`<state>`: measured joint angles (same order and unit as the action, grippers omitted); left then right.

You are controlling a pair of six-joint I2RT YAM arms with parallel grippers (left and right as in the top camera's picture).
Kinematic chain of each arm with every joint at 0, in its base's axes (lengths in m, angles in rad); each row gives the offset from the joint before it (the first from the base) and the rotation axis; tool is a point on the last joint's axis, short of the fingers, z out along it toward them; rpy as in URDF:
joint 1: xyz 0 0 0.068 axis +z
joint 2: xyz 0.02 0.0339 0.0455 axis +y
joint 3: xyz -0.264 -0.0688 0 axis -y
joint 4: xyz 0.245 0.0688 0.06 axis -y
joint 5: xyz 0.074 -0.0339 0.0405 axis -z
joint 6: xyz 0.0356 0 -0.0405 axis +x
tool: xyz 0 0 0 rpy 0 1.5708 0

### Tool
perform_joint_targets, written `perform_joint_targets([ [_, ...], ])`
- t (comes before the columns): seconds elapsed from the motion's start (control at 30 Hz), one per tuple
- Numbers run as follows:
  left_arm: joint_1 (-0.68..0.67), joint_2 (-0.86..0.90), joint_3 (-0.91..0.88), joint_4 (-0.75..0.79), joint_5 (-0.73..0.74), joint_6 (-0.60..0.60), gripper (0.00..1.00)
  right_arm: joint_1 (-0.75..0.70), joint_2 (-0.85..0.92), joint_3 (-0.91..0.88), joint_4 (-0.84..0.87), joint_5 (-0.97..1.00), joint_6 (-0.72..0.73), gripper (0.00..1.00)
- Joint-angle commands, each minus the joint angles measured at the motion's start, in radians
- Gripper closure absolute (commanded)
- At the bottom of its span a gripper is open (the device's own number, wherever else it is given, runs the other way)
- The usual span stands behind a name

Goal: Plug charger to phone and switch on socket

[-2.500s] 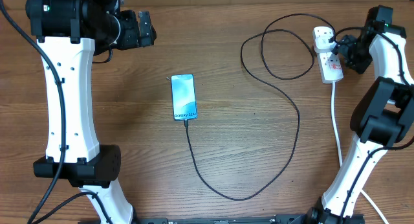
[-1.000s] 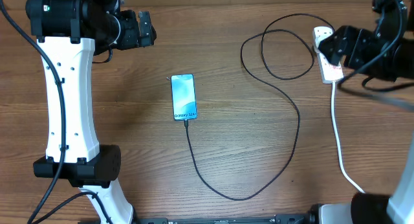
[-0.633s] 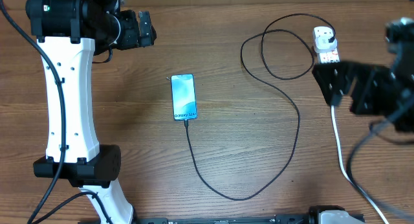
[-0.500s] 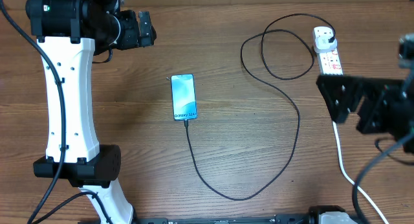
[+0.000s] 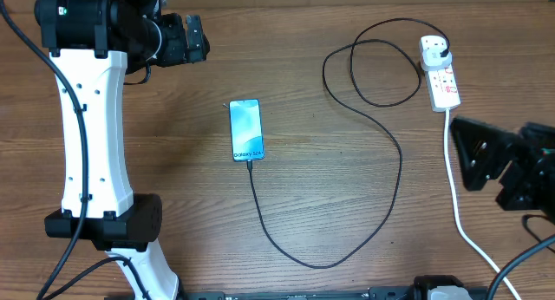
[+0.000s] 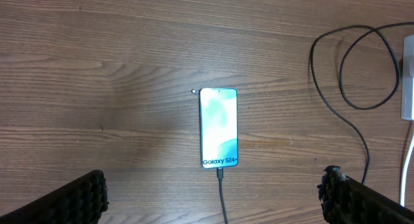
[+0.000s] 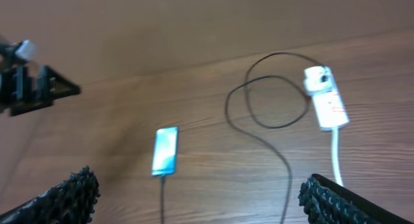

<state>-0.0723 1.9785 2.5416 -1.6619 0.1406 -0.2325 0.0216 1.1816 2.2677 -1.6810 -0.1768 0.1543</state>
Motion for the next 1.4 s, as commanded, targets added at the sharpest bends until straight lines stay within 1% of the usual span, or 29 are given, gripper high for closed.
perform_joint_targets([
  [0.0, -0.008, -0.015, 0.014, -0.002, -0.011, 0.012, 0.0, 0.005, -0.039, -0.059, 0.059, 0.131, 0.001, 0.0],
  [0.13, -0.008, -0.015, 0.014, -0.002, -0.011, 0.012, 0.0, 0.006, -0.142, -0.262, 0.248, 0.158, -0.007, 0.0],
  [0.4, -0.008, -0.015, 0.014, -0.003, -0.011, 0.012, 0.01, 0.017, -0.408, -0.8, 0.728, 0.138, -0.006, 0.0],
  [0.47, -0.008, -0.015, 0.014, -0.002, -0.011, 0.012, 0.0, 0.03, -0.492, -0.958, 0.851, 0.137, -0.006, 0.0],
  [0.5, -0.008, -0.015, 0.014, -0.002, -0.011, 0.012, 0.0, 0.032, -0.511, -0.994, 0.876, 0.134, -0.006, 0.0],
  [0.6, -0.008, -0.015, 0.014, -0.003, -0.011, 0.012, 0.0, 0.043, -0.612, -1.184, 1.012, 0.132, -0.006, 0.0],
  [0.63, -0.008, -0.015, 0.014, -0.003, -0.011, 0.012, 0.0, 0.043, -0.673, -1.301, 1.096, 0.131, -0.005, 0.0],
  [0.9, -0.008, -0.015, 0.014, -0.003, -0.011, 0.012, 0.0, 0.065, -0.903, -1.744, 1.436, 0.122, 0.002, 0.0],
  [1.0, -0.008, -0.015, 0.014, -0.003, -0.011, 0.012, 0.0, 0.064, -0.98, -1.886, 1.532, 0.101, 0.002, 0.0],
  [1.13, -0.008, -0.015, 0.014, -0.002, -0.011, 0.012, 0.0, 0.064, -1.078, -2.028, 1.61, 0.089, 0.002, 0.0],
  [1.3, -0.008, -0.015, 0.014, -0.003, -0.011, 0.012, 0.0, 0.064, -1.177, -2.144, 1.636, 0.085, 0.002, 0.0],
  [1.37, -0.008, -0.015, 0.014, -0.003, -0.011, 0.012, 0.01, 0.064, -1.179, -2.174, 1.653, 0.077, 0.003, 0.0],
])
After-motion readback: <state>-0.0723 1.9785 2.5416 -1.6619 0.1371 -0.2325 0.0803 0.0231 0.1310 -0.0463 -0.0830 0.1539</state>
